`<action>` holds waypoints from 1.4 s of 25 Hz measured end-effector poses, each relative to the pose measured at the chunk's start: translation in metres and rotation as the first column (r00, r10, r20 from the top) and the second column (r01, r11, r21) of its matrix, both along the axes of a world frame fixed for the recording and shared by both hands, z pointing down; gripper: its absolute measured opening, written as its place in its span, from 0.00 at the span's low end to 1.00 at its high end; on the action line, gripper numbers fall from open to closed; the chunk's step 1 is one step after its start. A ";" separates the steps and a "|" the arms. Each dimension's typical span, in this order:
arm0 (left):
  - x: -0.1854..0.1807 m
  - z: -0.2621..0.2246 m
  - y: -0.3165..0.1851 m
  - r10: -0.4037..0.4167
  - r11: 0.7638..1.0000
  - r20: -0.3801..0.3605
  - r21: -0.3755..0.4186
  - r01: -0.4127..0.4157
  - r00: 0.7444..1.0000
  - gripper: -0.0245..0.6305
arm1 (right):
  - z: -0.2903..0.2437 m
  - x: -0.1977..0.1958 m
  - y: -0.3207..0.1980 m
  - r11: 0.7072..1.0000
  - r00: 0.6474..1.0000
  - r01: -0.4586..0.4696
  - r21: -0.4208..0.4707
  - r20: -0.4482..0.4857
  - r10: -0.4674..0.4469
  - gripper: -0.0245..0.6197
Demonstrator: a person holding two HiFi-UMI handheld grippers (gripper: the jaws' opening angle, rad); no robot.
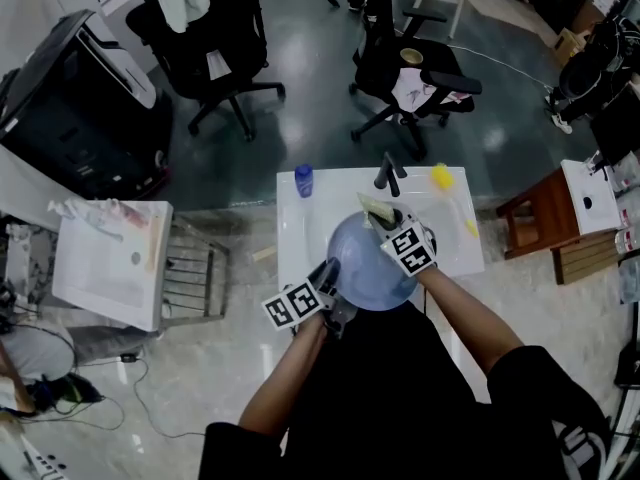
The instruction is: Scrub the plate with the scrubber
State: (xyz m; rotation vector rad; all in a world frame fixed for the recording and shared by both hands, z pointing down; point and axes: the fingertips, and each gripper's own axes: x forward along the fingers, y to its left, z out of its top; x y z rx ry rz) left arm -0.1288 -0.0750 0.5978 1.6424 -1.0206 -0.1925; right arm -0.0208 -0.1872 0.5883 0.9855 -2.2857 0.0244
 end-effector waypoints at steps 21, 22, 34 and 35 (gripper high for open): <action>0.006 0.007 -0.010 0.014 1.000 0.002 0.002 -0.014 1.000 0.16 | 0.023 0.053 0.002 0.995 0.996 -0.086 -0.057 -0.009 0.085 0.14; 0.007 0.006 -0.011 0.015 1.000 -0.003 0.002 -0.015 1.000 0.16 | 0.023 0.057 0.002 0.994 0.996 -0.094 -0.063 -0.002 0.094 0.14; 0.010 0.008 -0.022 0.020 1.000 -0.001 0.002 -0.020 1.000 0.17 | 0.036 0.087 0.006 0.981 0.982 -0.150 -0.122 0.098 0.162 0.14; 0.010 0.008 -0.022 0.021 1.000 -0.002 0.000 -0.021 1.000 0.17 | 0.038 0.089 0.007 0.979 0.981 -0.155 -0.130 0.099 0.168 0.14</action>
